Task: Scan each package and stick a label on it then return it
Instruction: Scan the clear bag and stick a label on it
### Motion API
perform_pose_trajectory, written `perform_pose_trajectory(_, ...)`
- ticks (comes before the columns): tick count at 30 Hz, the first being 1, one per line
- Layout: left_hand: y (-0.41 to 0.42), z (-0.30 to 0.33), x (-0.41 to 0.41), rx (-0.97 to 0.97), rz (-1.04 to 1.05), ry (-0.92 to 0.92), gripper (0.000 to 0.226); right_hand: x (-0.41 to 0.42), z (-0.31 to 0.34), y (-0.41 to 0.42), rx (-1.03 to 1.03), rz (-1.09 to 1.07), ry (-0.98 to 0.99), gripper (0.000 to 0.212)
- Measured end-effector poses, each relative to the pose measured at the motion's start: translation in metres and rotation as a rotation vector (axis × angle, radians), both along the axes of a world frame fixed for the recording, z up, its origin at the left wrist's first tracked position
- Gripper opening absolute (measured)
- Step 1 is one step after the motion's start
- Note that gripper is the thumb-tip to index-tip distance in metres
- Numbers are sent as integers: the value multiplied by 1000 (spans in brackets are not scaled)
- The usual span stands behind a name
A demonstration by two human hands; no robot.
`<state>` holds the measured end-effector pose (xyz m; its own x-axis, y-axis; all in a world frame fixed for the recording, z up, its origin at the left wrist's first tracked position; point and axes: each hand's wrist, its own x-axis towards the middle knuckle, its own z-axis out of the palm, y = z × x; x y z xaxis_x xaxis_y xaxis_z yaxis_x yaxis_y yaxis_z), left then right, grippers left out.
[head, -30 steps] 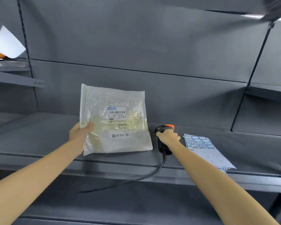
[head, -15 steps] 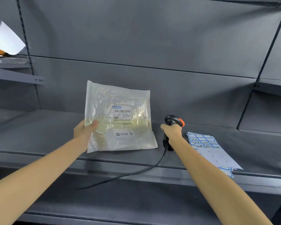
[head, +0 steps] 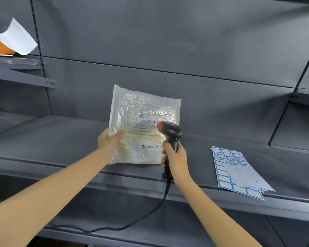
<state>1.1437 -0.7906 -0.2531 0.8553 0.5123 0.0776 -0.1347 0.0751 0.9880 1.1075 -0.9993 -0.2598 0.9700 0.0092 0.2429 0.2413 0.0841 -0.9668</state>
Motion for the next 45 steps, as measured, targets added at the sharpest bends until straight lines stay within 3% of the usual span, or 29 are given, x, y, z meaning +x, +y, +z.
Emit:
perform_pose_trajectory(4,-1,1,-1,-7,-3,-6,3,-1,-2,5,-2,32,-2,4)
perform_pose_trajectory(19,0,0,-2,-21,-20,3,10,-2,3,6,-37,29,17,6)
perform_pose_trajectory(26,10,2,-1,59,-49,117,19,16,25,-19,82,-1,104,13)
perform_pose_trajectory(28,19,6,-1,120,-60,191,20,29,39,-37,-1,-34,162,24)
perform_pose_trajectory(31,33,10,-2,237,-52,309,23,48,51,-66,-298,-71,224,47)
perform_pose_trajectory(35,42,11,-1,470,-26,390,27,74,37,-88,-752,-114,193,33)
perform_pose_trajectory(37,42,12,-1,606,-33,411,28,83,25,-88,-912,-177,160,37)
perform_pose_trajectory(45,43,0,2,997,-41,484,38,90,-9,-78,-1138,-341,163,43)
